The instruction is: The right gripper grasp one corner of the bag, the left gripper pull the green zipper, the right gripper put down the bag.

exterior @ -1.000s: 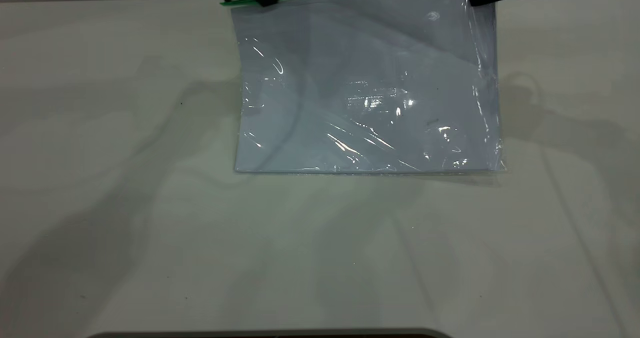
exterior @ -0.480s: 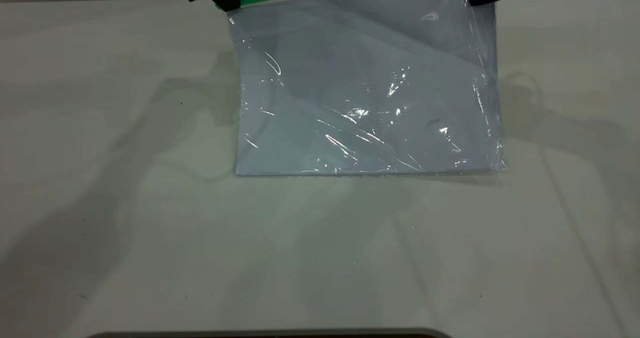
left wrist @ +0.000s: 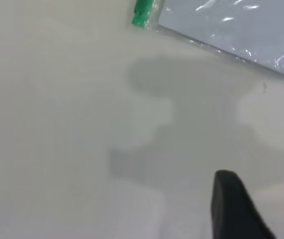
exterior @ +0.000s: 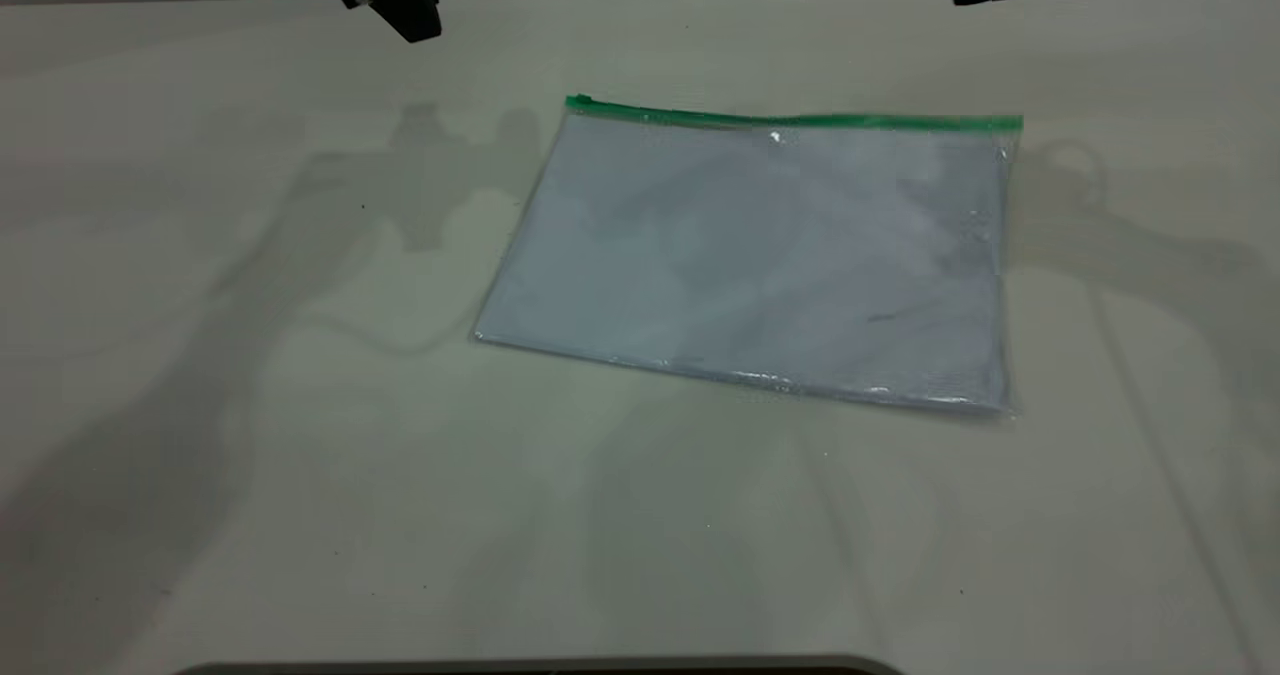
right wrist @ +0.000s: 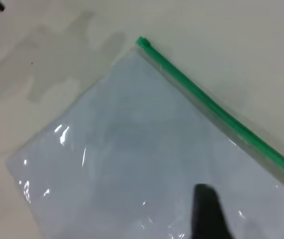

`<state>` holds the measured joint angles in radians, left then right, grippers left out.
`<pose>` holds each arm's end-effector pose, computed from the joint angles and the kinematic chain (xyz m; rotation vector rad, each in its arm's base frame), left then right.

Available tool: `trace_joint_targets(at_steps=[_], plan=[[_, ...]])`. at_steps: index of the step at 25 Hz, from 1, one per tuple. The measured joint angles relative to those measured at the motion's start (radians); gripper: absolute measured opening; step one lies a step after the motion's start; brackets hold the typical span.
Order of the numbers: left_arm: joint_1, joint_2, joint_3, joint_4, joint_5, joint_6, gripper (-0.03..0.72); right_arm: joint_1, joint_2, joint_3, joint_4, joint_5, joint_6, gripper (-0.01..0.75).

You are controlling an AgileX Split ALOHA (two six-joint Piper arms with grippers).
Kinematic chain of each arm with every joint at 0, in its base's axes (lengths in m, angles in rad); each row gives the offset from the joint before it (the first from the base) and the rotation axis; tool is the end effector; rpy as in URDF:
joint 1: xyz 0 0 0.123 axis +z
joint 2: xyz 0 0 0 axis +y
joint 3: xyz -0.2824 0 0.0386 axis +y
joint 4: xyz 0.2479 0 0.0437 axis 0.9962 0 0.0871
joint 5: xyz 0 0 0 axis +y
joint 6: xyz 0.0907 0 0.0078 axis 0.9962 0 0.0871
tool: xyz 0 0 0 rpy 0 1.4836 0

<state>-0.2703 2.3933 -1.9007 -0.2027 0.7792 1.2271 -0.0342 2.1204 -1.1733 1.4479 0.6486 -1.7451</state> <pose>0.4851 -0.1478 0.1249 1.7337 2.0989 0.0381 0.4045 0.0409 0.1086 -0.5924 2.2925 0.6358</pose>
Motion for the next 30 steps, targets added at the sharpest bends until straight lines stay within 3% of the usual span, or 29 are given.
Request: trace_joint_targets(at_steps=[4,11,21,25,30], plan=[[0.000,-0.009,0.000,0.002,-0.003,-0.165,0.457,0.000,-0.003,-0.013,-0.017,-0.078,0.099,0.632],[0.000,-0.177,0.000,0.088,0.040,-0.562,0.492,0.000,-0.180,-0.105,-0.341,-0.111,0.470,0.597],[0.000,-0.546,0.000,0.320,0.284,-1.030,0.493,0.000,-0.598,-0.253,-0.902,0.127,1.162,0.578],[0.000,-0.693,0.000,0.378,0.384,-1.124,0.493,0.000,-0.787,-0.258,-1.031,0.195,1.294,0.578],[0.000,-0.851,0.000,0.388,0.388,-1.175,0.493,0.000,-1.001,-0.264,-1.074,0.298,1.366,0.578]])
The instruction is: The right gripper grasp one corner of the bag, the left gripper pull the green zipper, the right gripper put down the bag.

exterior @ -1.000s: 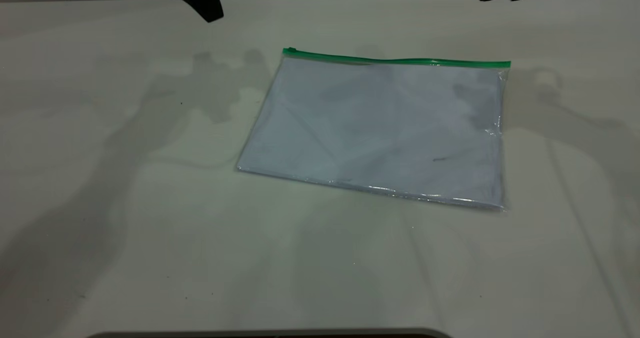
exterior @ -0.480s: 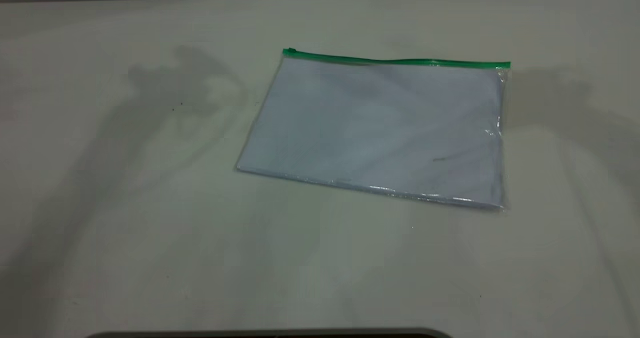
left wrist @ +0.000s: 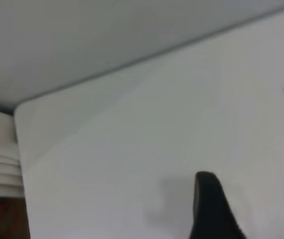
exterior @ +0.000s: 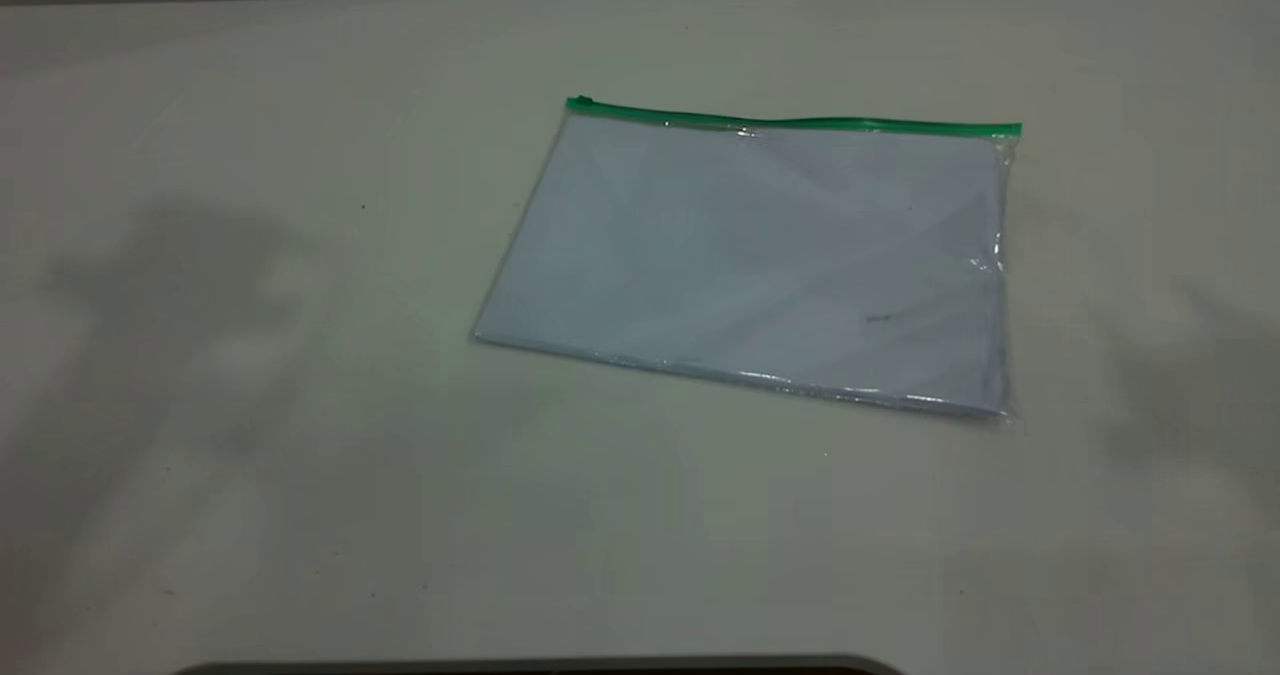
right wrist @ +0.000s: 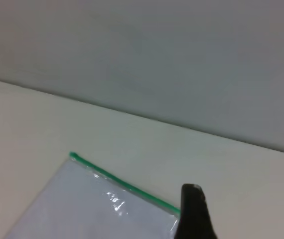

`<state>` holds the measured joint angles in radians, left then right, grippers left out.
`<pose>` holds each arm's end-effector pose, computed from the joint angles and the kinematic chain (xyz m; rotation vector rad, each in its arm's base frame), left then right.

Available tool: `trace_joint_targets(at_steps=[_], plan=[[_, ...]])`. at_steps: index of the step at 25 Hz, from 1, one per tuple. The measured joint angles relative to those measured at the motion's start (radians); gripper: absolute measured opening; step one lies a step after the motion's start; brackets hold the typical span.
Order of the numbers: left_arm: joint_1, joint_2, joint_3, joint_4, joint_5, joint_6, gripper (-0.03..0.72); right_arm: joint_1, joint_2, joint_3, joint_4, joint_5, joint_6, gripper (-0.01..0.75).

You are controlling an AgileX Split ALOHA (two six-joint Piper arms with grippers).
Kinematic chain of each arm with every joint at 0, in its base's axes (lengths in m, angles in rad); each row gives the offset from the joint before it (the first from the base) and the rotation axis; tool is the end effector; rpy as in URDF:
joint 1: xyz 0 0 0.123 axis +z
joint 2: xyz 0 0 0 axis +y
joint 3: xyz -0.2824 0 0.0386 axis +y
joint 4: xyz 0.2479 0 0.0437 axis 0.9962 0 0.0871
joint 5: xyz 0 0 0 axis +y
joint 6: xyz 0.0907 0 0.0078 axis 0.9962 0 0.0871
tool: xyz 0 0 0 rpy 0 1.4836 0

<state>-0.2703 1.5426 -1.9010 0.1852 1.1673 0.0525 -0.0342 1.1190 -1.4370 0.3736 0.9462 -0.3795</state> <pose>0.3078 -0.0693 0.4753 0.3610 2.2477 0.1187 0.2100 0.0198 0.4706 -0.3053 2.0357 0.1956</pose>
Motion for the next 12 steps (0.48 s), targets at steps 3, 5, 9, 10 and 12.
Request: trace_joint_targets(at_steps=[3,5,9,10,12], plan=[[0.000,-0.085,0.005,0.001,0.000,-0.040,0.493,0.000,-0.092,-0.001,-0.001,0.089,0.020,0.578],[0.000,-0.151,0.025,0.004,0.000,-0.053,0.493,0.000,-0.147,0.008,-0.001,0.158,0.040,0.578],[0.000,-0.315,0.144,0.002,0.000,-0.066,0.493,0.000,-0.243,0.074,-0.002,0.260,0.075,0.578],[0.000,-0.359,0.193,0.001,0.000,-0.068,0.493,0.000,-0.271,0.102,-0.002,0.266,0.080,0.578],[0.000,-0.473,0.295,0.001,0.000,-0.070,0.493,0.000,-0.333,0.164,-0.001,0.272,0.082,0.578]])
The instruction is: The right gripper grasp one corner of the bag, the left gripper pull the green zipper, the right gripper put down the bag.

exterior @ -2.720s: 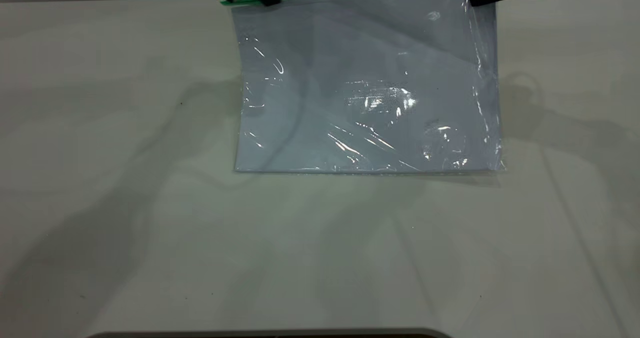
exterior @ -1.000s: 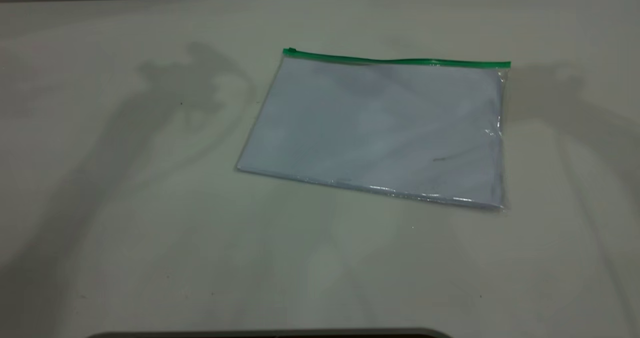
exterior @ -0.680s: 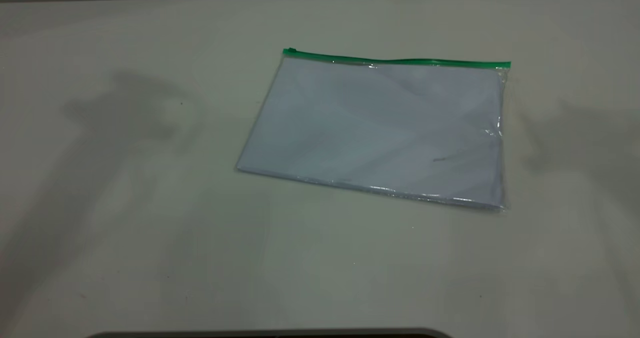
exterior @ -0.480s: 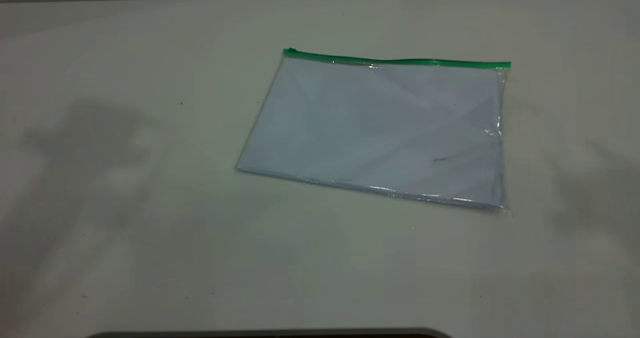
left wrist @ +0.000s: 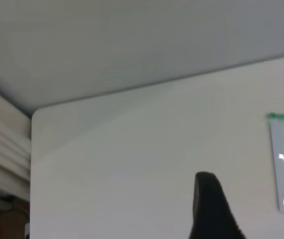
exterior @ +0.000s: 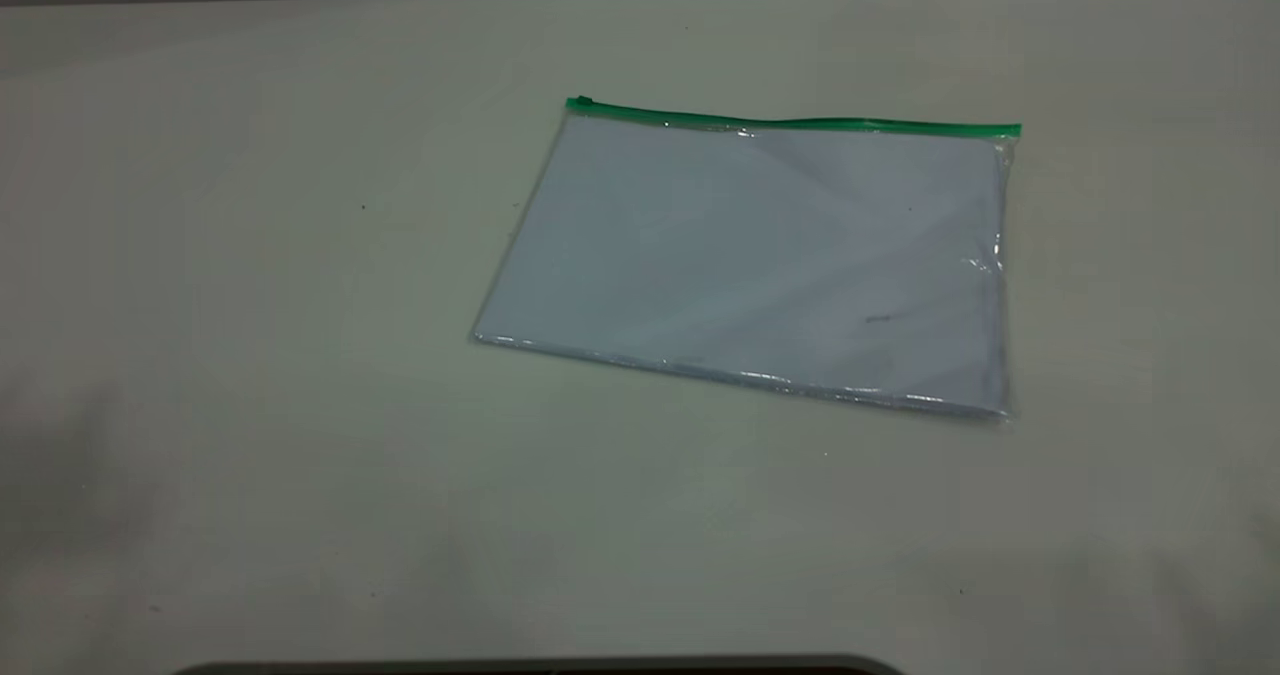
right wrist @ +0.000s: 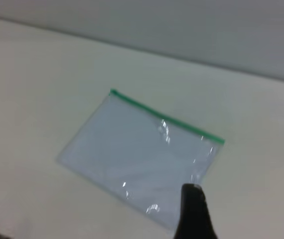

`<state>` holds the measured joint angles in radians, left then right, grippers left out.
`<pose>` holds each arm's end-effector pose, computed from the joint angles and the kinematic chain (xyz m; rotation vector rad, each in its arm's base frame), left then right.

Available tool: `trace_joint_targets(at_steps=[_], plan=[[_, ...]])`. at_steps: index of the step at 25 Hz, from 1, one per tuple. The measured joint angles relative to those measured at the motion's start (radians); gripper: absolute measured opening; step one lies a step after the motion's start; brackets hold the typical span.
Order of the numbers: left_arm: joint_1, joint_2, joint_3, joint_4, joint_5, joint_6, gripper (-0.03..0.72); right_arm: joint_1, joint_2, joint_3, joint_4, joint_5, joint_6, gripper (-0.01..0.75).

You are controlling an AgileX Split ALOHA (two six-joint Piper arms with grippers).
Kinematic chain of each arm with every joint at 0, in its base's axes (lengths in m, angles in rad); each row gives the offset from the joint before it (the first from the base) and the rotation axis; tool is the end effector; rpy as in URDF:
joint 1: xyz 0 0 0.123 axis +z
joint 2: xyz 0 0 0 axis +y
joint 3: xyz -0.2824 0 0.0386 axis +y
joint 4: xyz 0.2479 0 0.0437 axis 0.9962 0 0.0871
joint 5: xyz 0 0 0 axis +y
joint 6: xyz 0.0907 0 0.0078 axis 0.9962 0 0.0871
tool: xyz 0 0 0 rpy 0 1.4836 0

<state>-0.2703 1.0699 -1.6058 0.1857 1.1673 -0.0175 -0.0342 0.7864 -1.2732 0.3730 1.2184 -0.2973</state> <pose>0.1642 -0.0294 0.5073 0.2404 2.0867 0.0511 0.0970 0.0279 0.4549 -0.3334 2.1353 0.2687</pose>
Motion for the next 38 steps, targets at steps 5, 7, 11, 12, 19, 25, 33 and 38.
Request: trace_joint_targets(at_steps=[5,7,11,12,19,25,33,38], plan=[[0.000,-0.282,0.302,-0.020,0.000,0.000,0.493,0.000,-0.178,0.201,0.001,-0.013,-0.001,0.578],[0.000,-0.398,0.424,-0.040,0.000,0.000,0.493,0.000,-0.264,0.275,0.001,-0.017,-0.002,0.578],[0.000,-0.588,0.620,-0.089,0.000,0.001,0.493,0.000,-0.416,0.407,0.001,-0.017,-0.002,0.578],[0.000,-0.631,0.666,-0.102,0.000,0.002,0.493,0.000,-0.444,0.434,0.001,-0.014,-0.002,0.578],[0.000,-0.840,0.895,-0.193,0.000,0.066,0.493,0.000,-0.636,0.569,0.001,0.004,-0.003,0.578],[-0.001,-0.887,1.003,-0.263,-0.005,0.116,0.493,0.000,-0.749,0.643,-0.003,0.016,-0.003,0.578],[-0.001,-0.887,1.113,-0.264,-0.029,0.135,0.493,0.000,-0.804,0.711,-0.064,0.015,-0.003,0.578],[-0.001,-0.887,1.118,-0.264,-0.033,0.136,0.493,0.000,-0.804,0.766,-0.157,-0.023,0.010,0.578]])
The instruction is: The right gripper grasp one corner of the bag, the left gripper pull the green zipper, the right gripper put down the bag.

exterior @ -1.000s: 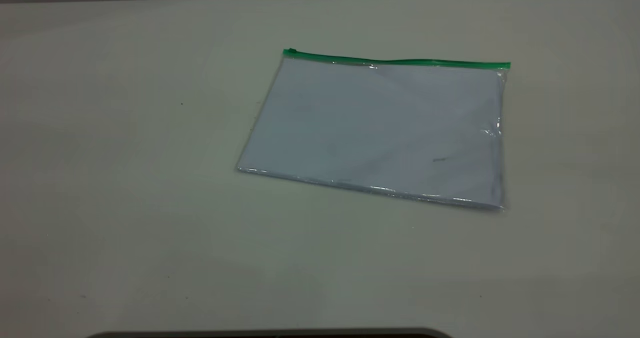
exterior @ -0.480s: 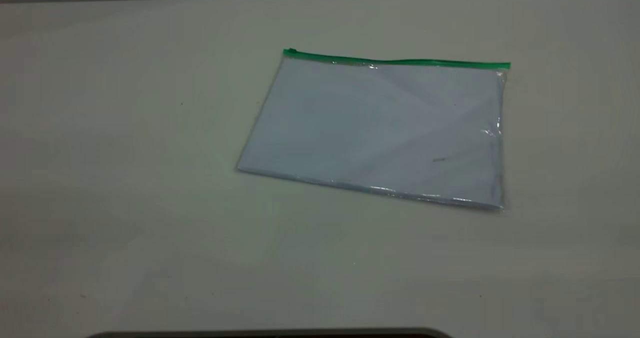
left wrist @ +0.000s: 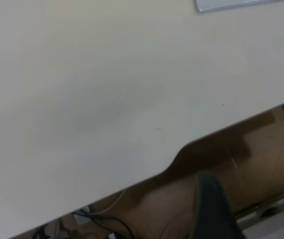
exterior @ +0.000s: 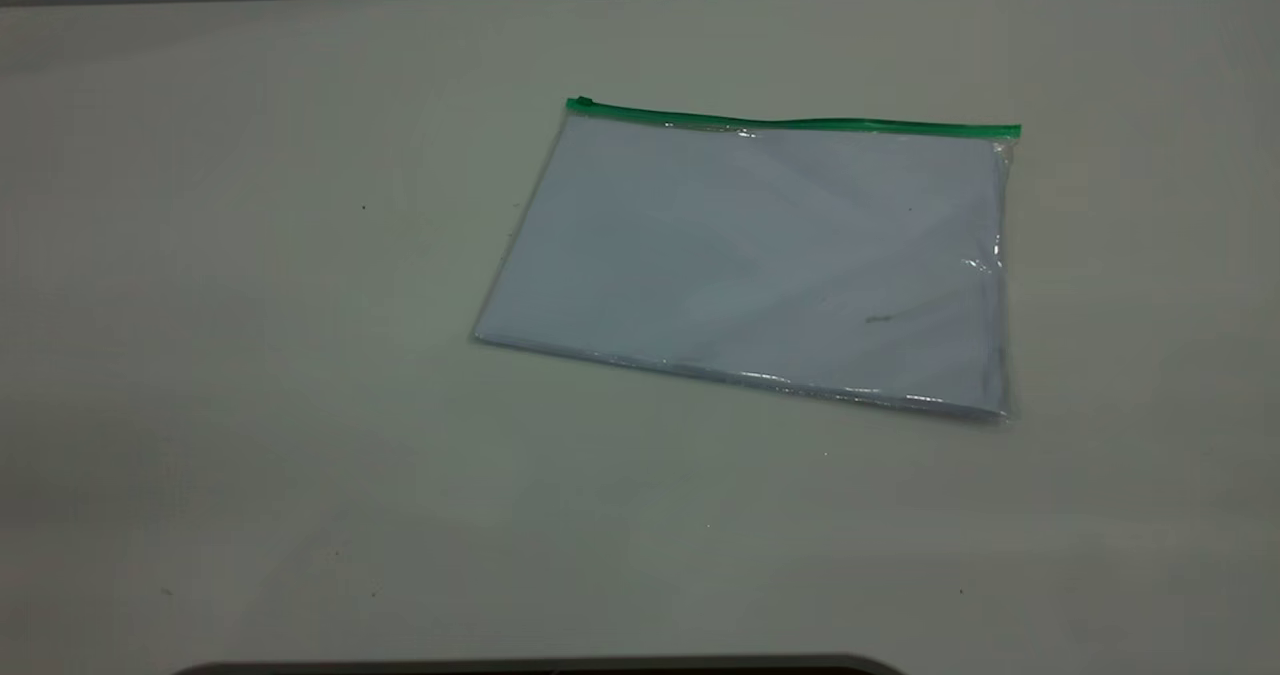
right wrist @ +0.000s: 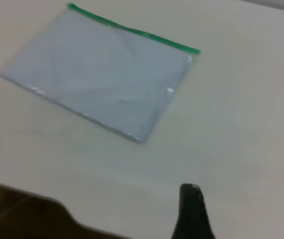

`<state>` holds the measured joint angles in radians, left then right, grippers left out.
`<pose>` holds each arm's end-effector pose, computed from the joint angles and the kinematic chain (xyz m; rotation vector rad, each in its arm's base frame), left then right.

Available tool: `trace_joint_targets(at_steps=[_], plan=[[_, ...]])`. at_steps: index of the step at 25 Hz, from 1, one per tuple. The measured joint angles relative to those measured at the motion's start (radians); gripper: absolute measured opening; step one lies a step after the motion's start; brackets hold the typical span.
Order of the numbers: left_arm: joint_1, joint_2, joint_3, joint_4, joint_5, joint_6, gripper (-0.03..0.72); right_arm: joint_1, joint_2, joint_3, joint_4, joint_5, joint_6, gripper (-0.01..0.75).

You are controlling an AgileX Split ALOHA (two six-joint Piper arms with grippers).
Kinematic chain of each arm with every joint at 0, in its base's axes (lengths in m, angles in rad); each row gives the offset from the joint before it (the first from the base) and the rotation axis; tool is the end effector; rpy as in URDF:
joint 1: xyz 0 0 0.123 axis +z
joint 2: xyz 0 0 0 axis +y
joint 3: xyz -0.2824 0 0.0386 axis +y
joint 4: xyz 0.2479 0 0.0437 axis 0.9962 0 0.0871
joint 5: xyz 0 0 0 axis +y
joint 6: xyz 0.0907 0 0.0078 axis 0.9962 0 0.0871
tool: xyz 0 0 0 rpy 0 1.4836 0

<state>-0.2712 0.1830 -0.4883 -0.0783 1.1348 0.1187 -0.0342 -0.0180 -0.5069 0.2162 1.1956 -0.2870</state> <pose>0.0171 -0.0115 0.2671 0.4466 2.2727 -0.1764 -0.0150 0.0187 0.2699 -0.2998 2.1129 0.0742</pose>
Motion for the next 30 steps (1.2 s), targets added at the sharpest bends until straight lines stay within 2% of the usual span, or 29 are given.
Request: trace_joint_targets(at_steps=[5,24,27,30], plan=[[0.000,0.000,0.000,0.000,-0.001,0.001,0.493,0.000,0.000,0.009,-0.065,-0.058,0.029,0.578],[0.003,-0.005,0.000,0.000,-0.001,-0.004,0.493,0.000,0.000,0.023,-0.072,-0.059,0.033,0.578],[0.047,-0.035,0.000,0.000,-0.002,-0.004,0.493,0.000,0.000,0.023,-0.072,-0.059,0.033,0.578],[0.136,-0.079,0.000,0.000,-0.002,-0.004,0.493,0.000,0.000,0.023,-0.072,-0.059,0.033,0.578]])
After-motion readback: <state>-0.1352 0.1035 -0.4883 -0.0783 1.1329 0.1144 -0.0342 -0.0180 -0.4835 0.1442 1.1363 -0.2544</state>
